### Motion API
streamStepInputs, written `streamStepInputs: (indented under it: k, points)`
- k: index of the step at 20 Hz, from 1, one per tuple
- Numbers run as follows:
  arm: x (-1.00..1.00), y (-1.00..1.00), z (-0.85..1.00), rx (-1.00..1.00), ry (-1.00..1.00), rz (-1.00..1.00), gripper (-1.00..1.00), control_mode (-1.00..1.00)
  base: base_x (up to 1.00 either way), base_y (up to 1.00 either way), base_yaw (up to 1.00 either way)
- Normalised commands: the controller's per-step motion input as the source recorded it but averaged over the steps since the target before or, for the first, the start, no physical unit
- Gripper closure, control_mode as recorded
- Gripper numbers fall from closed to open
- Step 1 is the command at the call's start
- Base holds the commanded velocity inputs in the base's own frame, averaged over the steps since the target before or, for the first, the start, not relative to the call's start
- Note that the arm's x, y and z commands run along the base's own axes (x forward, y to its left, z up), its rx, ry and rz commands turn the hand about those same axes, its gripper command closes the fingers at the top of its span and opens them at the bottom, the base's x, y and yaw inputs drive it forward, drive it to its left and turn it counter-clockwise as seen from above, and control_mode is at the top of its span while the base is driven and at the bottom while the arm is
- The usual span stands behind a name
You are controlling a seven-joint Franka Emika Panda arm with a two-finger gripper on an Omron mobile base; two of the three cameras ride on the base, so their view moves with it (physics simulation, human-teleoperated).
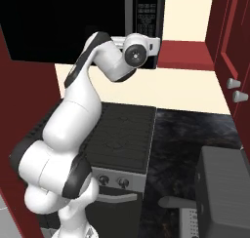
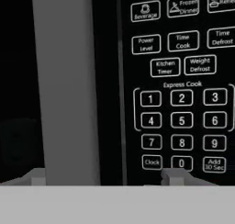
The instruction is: Open the microwave door.
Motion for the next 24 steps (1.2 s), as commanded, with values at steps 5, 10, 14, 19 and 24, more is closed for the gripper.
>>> streamStepInputs:
  k: [5, 10, 14, 19, 24]
  points:
    - [0.62, -0.04, 0.00, 0.00, 0.00, 0.05, -1.00, -1.00, 0.00, 0.00, 0.00]
    - [0.32, 0.00, 0.00, 0.00, 0.00, 0.01, 1.00, -1.00, 0.00, 0.00, 0.00]
    - [0.00, 0.00, 0.00, 0.00, 0.00, 0.00, 1.00, -1.00, 0.00, 0.00, 0.00]
    - [-0.55, 0.00, 0.27, 0.00, 0.00, 0.00, 1.00, -1.00, 0.00, 0.00, 0.00]
    - [-0.99, 0.00, 0.66, 0.00, -0.03, 0.00, 1.00, -1.00, 0.00, 0.00, 0.00]
